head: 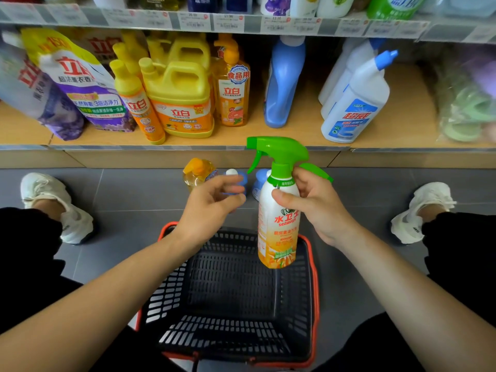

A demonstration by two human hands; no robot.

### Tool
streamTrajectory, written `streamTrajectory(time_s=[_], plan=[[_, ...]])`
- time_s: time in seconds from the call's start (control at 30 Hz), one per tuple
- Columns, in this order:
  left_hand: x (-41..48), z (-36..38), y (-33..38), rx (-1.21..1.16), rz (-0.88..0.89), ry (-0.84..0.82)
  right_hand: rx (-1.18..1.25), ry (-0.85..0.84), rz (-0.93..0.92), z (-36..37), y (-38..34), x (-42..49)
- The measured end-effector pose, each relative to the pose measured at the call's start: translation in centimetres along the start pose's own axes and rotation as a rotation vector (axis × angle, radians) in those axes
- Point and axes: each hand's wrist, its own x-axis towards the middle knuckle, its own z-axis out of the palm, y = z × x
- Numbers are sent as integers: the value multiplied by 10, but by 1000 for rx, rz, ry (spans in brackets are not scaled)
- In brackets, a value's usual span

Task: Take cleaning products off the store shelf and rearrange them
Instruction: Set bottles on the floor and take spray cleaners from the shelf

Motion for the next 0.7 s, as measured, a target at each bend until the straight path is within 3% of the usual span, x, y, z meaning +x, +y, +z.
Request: streamTrajectory(time_s=[0.13, 0.27, 0.4, 0.57, 0.7], plan=[[-9, 11, -12, 48, -127, -226, 63, 66, 9, 3, -3, -1], [-19, 19, -18, 114, -98, -399, 142, 124, 42, 3, -5, -1], [-19, 23, -20, 77, -120, -371, 150, 179, 99, 4, -7, -1], [-12, 16, -13, -217, -218, -326, 262, 217, 110, -3, -9, -3], [-6, 10, 2, -345, -252, -289, -114, 158, -152, -1, -8, -7]])
